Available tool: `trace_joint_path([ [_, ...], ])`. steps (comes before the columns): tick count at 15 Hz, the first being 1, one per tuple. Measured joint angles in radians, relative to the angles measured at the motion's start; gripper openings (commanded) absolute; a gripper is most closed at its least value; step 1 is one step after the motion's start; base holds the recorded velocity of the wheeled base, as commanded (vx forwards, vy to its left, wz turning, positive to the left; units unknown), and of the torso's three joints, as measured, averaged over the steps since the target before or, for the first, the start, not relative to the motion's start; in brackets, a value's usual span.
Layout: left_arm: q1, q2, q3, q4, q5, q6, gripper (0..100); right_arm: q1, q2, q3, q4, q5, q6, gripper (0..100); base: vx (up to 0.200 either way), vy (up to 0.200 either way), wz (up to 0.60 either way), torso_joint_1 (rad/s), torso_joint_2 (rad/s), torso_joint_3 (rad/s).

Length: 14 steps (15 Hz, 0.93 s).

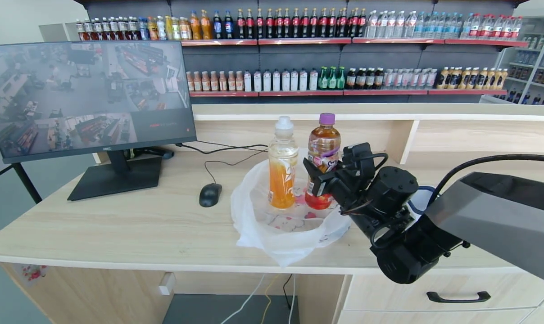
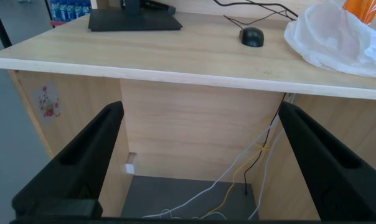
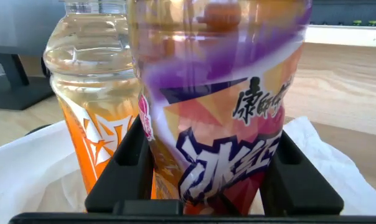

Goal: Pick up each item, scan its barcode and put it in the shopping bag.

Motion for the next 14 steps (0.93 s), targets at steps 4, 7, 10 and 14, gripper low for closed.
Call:
trace_joint_path([
  [4, 0.0, 0.0, 0.0, 0.0, 0.0, 0.0, 100, -0.011, 0.048, -0.04, 0.0, -0.001, -0.003, 0, 0.0, 0.0, 0.0, 0.0, 0.0, 0.0],
  [7, 0.0, 0.0, 0.0, 0.0, 0.0, 0.0, 100, -0.023, 0.074, -0.059, 0.0, 0.001, -0.003, 0, 0.0, 0.0, 0.0, 0.0, 0.0, 0.0],
  [10, 0.0, 0.0, 0.0, 0.0, 0.0, 0.0, 100, -0.036, 0.09, -0.072, 0.0, 0.005, -0.003, 0, 0.0, 0.0, 0.0, 0.0, 0.0, 0.0],
  [14, 0.0, 0.0, 0.0, 0.0, 0.0, 0.0, 100, -0.039, 0.097, -0.06, -0.006, 0.006, -0.001, 0, 0.0, 0.0, 0.0, 0.0, 0.0, 0.0],
])
